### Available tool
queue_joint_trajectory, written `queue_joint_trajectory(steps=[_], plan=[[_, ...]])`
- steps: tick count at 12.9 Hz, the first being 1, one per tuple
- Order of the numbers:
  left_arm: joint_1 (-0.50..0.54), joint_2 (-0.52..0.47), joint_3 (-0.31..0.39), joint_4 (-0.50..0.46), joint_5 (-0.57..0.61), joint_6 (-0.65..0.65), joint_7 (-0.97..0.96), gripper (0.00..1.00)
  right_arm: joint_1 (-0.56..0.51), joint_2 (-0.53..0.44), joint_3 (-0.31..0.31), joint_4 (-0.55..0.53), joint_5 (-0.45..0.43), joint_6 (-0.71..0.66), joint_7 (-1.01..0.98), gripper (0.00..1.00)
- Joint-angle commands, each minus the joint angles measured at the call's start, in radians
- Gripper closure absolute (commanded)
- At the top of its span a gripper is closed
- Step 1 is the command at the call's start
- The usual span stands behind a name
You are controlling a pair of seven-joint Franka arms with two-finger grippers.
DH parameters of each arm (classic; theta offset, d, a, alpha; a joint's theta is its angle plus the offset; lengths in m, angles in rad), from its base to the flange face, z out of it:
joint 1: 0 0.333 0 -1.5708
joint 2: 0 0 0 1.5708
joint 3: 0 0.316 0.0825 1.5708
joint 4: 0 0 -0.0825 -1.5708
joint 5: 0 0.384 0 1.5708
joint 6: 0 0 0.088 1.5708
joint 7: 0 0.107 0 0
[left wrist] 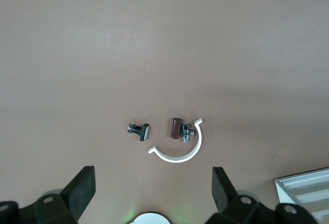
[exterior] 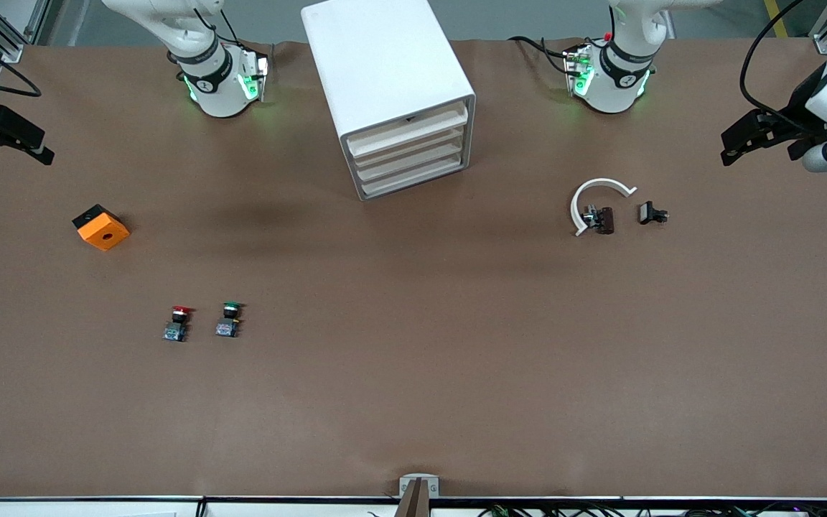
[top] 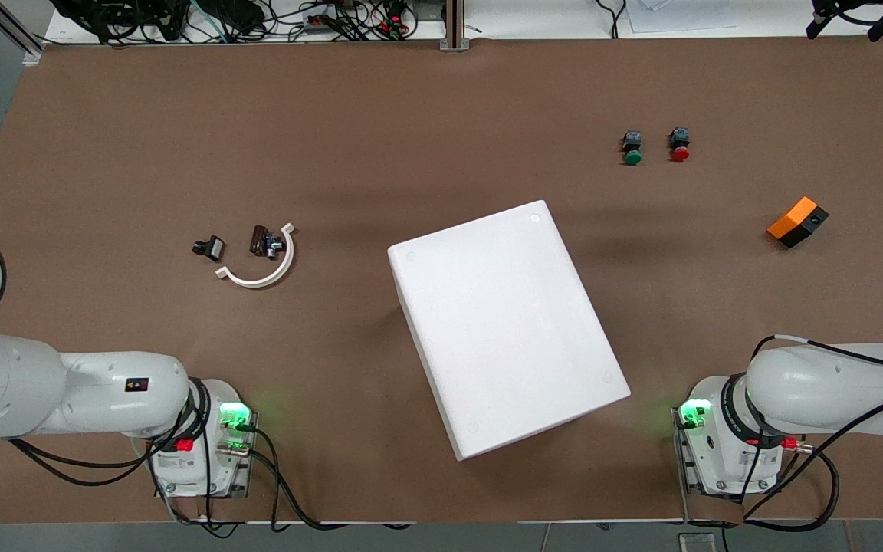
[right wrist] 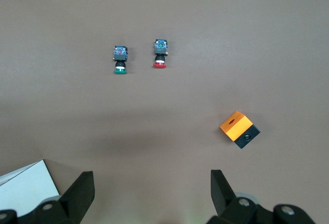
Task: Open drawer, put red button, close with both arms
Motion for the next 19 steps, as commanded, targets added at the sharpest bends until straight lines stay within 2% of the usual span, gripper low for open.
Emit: queue_joint_trajectory(steps=[1,6,10,13,15,19], plan=[[0.002,0.015,0.005,0.028,-0.009,-0.025,0.025,0.00,0.006,-0.013,0.000,-0.008,-0.007,-0.007,-0.001,0.00],[-0.020,0.111,-0.018,0.055,-0.029,-0.011,0.015,0.00,0.004,-0.013,-0.002,-0.008,-0.005,-0.015,-0.001,0.00],[-0.032,0.197,-0.073,0.017,-0.035,0.094,-0.050,0.00,0.004,-0.013,-0.003,-0.007,-0.005,-0.016,-0.001,0.00],[-0.049,0.311,-0.177,0.011,-0.034,0.150,-0.346,0.00,0.004,-0.011,-0.002,-0.007,-0.005,-0.016,-0.002,0.00],[-0.108,0.386,-0.188,0.019,-0.032,0.165,-0.526,0.00,0.004,-0.011,-0.003,-0.007,-0.005,-0.018,-0.002,0.00],[-0.193,0.533,-0.190,0.037,-0.037,0.181,-0.714,0.00,0.004,-0.010,-0.003,-0.005,-0.005,-0.016,-0.004,0.00]])
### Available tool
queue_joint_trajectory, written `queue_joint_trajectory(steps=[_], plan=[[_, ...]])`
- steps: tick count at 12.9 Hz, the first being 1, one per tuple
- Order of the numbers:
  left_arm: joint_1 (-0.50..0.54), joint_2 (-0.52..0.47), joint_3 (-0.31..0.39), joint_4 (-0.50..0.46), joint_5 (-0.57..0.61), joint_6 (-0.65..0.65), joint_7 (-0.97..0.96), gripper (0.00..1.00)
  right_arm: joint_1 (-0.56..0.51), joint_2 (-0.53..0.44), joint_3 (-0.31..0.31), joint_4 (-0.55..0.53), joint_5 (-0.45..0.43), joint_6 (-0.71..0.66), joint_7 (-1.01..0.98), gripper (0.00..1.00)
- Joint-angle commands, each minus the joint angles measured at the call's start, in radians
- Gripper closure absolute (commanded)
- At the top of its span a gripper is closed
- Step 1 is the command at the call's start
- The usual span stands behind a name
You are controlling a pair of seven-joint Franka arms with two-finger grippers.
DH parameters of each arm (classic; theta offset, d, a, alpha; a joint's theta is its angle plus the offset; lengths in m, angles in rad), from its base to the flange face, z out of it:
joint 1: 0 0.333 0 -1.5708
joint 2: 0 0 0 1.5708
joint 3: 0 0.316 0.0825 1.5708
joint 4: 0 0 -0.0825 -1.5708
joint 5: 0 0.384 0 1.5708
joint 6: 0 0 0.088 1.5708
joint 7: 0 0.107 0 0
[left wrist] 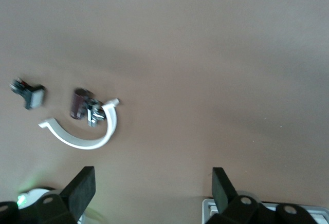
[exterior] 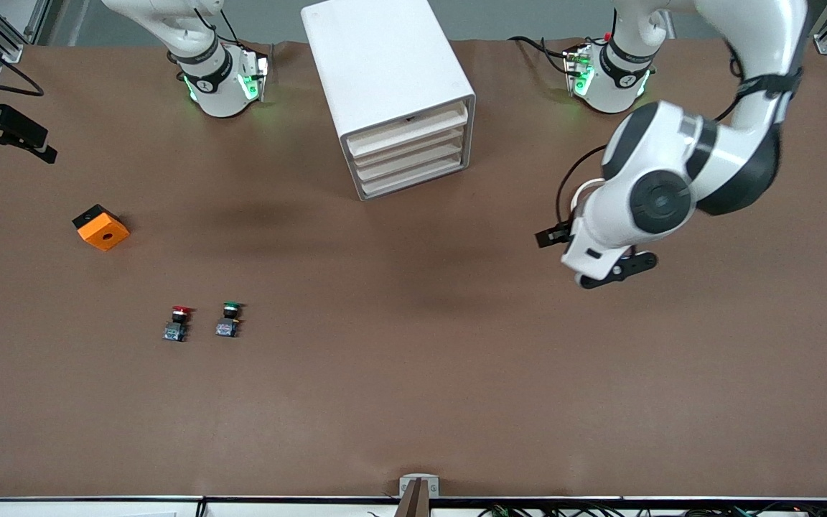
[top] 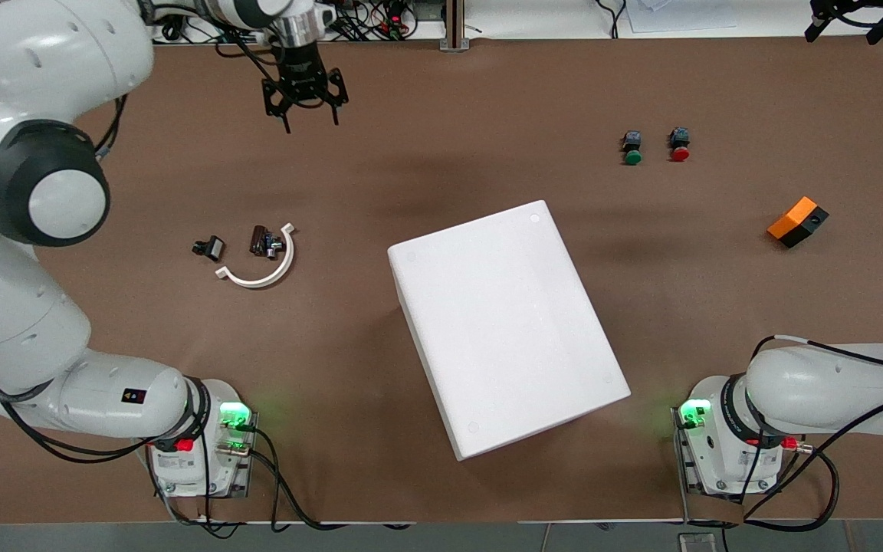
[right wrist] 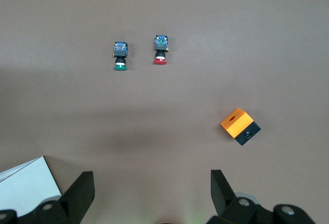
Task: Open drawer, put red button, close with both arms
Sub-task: 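Move the left gripper to the white cabinet's drawer front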
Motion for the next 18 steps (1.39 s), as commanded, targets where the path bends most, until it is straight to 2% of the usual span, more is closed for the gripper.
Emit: queue_joint_trajectory(steps=[1,3,5,8,12,15,18], plan=[[-0.046,0.105,-0.002,0.050,-0.013,0.010,-0.123,0.00,0.003,-0.010,-0.002,-0.003,-0.005,-0.004,-0.004,0.00],[-0.113,0.173,0.001,0.052,-0.082,0.059,-0.250,0.00,0.001,-0.008,-0.002,-0.003,-0.003,-0.004,-0.005,0.00],[-0.146,0.227,0.000,0.052,-0.101,0.073,-0.401,0.00,0.001,-0.008,-0.002,-0.003,-0.002,-0.004,-0.032,0.00],[-0.186,0.287,0.000,0.052,-0.199,0.073,-0.640,0.00,0.000,-0.010,-0.005,-0.003,0.004,-0.004,-0.024,0.00],[-0.204,0.327,-0.002,0.044,-0.384,0.064,-0.857,0.00,0.003,-0.010,-0.004,-0.003,0.006,-0.004,0.050,0.00],[-0.241,0.338,0.000,0.041,-0.414,0.046,-0.972,0.00,0.001,-0.010,-0.005,-0.005,0.006,-0.006,0.039,0.00],[-0.230,0.362,0.001,0.044,-0.522,0.004,-1.084,0.00,-0.003,-0.010,-0.005,-0.005,0.003,-0.004,-0.042,0.00]])
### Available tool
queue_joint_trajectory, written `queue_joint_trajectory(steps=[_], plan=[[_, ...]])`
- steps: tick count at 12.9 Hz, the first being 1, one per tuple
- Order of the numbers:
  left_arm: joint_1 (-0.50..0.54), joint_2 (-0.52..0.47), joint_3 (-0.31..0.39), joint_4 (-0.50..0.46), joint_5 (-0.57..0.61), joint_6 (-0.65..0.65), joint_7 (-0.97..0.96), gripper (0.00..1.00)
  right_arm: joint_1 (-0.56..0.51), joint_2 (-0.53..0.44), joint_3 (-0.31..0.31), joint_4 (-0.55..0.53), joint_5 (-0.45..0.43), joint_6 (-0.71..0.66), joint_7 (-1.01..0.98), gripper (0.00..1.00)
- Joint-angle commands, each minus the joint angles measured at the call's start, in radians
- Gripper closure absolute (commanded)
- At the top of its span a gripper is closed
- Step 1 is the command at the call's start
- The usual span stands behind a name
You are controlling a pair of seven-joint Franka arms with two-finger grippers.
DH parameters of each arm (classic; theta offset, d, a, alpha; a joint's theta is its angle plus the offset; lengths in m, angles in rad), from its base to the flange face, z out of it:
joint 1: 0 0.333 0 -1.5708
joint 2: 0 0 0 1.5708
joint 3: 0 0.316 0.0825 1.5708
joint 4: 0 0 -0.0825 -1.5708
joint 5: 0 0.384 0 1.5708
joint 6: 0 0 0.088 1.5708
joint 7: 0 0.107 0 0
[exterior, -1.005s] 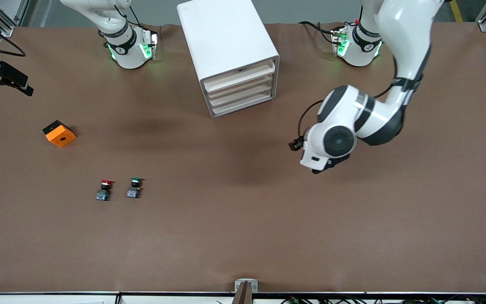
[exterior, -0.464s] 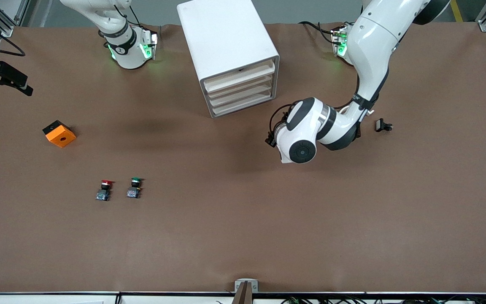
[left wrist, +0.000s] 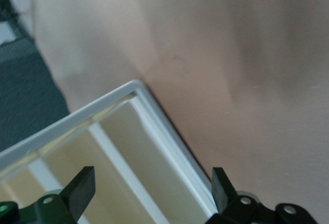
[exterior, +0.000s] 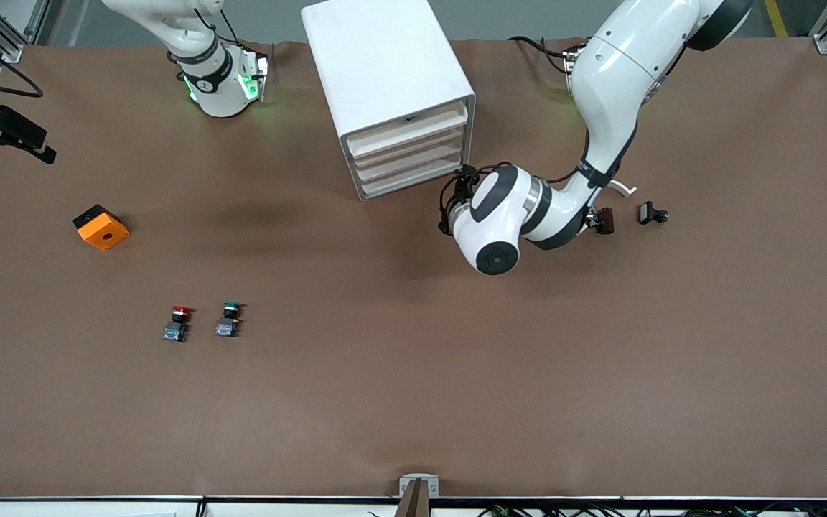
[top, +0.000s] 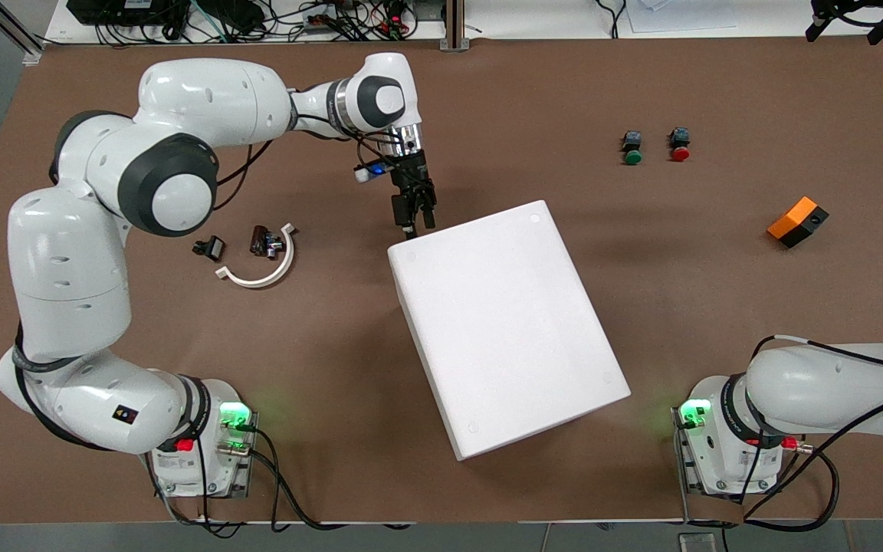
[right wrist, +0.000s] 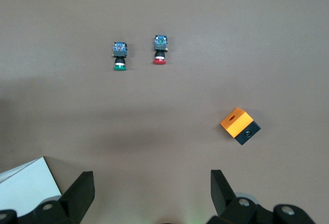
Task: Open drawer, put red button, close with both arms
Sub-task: 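Move the left gripper to the white cabinet's drawer front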
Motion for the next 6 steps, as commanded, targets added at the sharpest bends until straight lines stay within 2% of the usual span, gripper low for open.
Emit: queue_joint_trajectory(steps=[1,2,5,6], plan=[[0.016,0.023,0.008,0.019,-0.117,-0.029,-0.097,0.00,-0.003,-0.010,-0.003,-0.005,0.003,-0.004,-0.034,0.00],[0.016,0.028,0.010,0.019,-0.168,-0.032,-0.129,0.00,-0.003,-0.010,-0.003,-0.005,0.003,-0.004,-0.033,0.00],[0.013,0.039,0.010,0.025,-0.266,-0.148,-0.195,0.01,-0.003,-0.010,-0.003,-0.005,0.004,-0.006,-0.005,0.00],[0.009,0.042,0.010,0.025,-0.297,-0.185,-0.212,0.10,-0.003,-0.010,-0.003,-0.005,0.004,-0.006,0.001,0.00]])
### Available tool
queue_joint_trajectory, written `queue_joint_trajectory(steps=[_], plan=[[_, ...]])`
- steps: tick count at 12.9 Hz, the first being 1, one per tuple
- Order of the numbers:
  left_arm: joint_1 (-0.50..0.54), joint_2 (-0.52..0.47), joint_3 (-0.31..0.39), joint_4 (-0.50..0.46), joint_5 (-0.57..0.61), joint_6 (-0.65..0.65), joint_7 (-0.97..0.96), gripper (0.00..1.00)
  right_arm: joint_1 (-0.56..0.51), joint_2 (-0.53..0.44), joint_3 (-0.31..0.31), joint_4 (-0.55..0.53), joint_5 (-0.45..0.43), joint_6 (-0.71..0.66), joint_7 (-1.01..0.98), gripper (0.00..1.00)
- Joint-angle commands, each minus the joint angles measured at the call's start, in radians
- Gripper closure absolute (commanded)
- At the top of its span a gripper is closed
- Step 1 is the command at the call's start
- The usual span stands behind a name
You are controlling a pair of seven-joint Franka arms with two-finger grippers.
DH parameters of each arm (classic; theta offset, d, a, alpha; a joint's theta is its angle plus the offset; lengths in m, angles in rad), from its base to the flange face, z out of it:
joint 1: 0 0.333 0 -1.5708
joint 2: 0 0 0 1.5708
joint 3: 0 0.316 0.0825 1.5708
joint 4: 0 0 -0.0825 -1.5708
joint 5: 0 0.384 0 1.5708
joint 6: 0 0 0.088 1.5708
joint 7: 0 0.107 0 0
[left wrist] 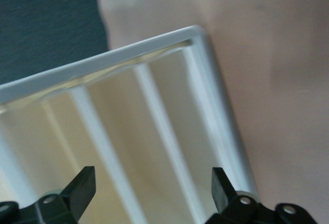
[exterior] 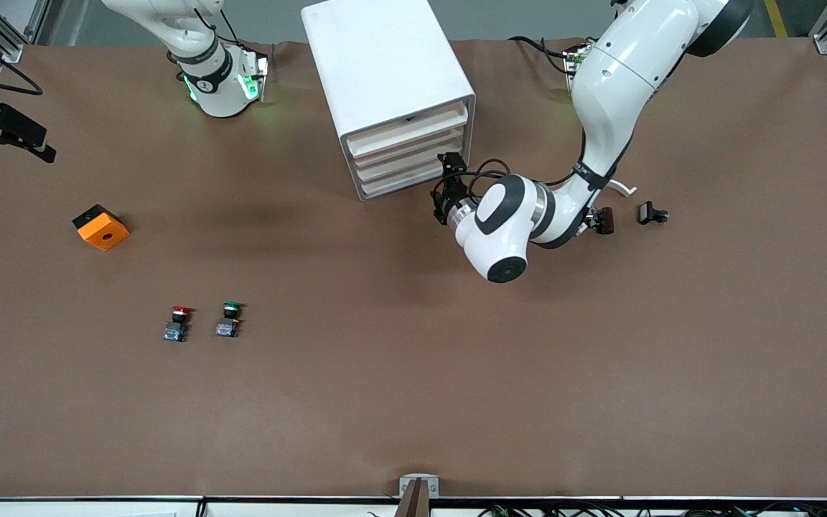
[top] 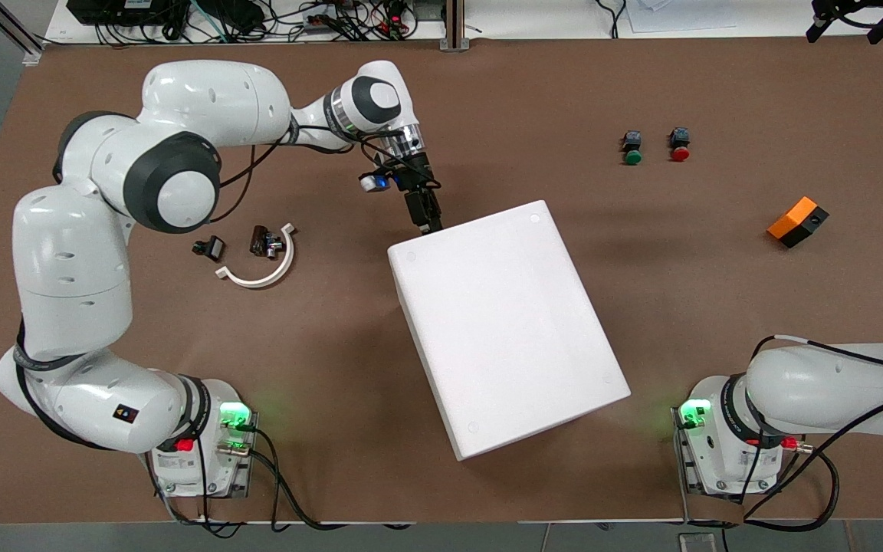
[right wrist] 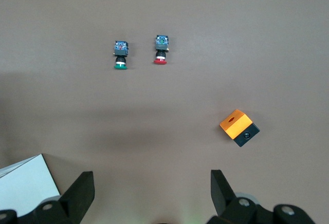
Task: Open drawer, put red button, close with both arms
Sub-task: 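Grasp the drawer's front edge with the left gripper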
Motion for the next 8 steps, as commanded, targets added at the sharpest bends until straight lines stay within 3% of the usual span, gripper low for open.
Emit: queue_joint_trajectory(steps=[1,2,6,8], plan=[[-0.007,0.023,-0.003,0.023,-0.071,-0.079,-0.068,0.12,-0.003,-0.010,-0.001,-0.005,0.004,-0.005,0.013,0.00],[-0.014,0.030,-0.001,0.023,-0.080,-0.085,-0.100,0.21,-0.003,-0.010,-0.003,-0.005,0.004,-0.005,0.013,0.00],[-0.023,0.068,-0.001,0.023,-0.094,-0.085,-0.122,0.29,-0.006,0.002,-0.003,0.019,-0.002,-0.005,0.002,0.00],[-0.042,0.073,-0.001,0.023,-0.103,-0.085,-0.131,0.39,-0.011,0.033,-0.004,0.026,-0.003,-0.005,0.009,0.00]])
